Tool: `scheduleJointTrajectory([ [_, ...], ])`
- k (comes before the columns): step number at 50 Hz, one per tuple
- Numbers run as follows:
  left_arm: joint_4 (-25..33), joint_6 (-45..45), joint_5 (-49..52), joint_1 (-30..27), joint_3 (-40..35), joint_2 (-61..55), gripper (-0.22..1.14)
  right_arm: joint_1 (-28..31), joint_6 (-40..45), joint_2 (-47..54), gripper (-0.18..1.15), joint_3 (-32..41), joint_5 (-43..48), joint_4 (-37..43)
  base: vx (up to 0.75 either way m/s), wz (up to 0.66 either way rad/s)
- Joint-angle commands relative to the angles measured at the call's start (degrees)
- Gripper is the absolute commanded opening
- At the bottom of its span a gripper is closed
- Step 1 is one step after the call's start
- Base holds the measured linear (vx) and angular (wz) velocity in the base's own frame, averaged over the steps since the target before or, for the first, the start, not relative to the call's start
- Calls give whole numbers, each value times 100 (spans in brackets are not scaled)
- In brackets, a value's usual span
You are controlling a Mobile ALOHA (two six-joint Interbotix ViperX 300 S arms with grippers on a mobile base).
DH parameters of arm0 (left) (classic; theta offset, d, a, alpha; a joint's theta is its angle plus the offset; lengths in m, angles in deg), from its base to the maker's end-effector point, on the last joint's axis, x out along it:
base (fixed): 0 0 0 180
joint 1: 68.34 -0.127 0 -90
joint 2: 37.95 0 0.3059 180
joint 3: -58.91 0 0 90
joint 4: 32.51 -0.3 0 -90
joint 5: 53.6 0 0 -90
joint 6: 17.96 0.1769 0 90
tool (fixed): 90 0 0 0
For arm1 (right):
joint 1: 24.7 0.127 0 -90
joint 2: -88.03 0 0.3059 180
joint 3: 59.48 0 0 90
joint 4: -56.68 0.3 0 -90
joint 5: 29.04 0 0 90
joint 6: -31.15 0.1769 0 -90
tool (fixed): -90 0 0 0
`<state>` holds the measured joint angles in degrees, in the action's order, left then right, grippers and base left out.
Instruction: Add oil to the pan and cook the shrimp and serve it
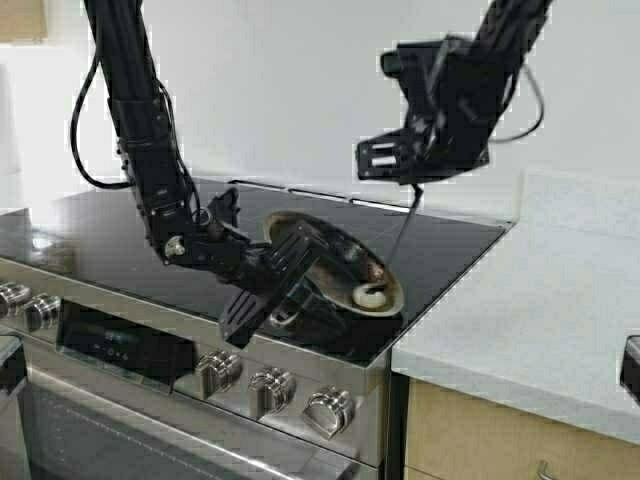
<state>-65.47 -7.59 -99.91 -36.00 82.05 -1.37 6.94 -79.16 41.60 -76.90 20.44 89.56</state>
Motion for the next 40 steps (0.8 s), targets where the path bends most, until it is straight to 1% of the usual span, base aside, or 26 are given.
scheduleJointTrajectory([
  [1,18,44,-141,18,-97,220,3,202,-18,229,7,299,686,404,0,0],
  [7,9,-211,-404,18,-123,114,3,369,-35,589,7,562,1187,703,0,0],
  [16,9,-589,-800,18,-141,-18,3,712,-79,1028,7,967,1705,738,0,0],
  [22,9,-650,-879,18,-141,-35,3,914,-334,1310,7,1187,2013,835,0,0],
  [28,18,-659,-879,18,-149,-26,3,1028,-686,1521,7,1397,2065,914,0,0],
  [34,26,-659,-879,18,-149,-26,3,1204,-756,1556,7,1266,2101,923,0,0],
  [40,105,-659,-879,18,-149,-26,3,1362,-615,1459,7,923,2145,923,0,0],
])
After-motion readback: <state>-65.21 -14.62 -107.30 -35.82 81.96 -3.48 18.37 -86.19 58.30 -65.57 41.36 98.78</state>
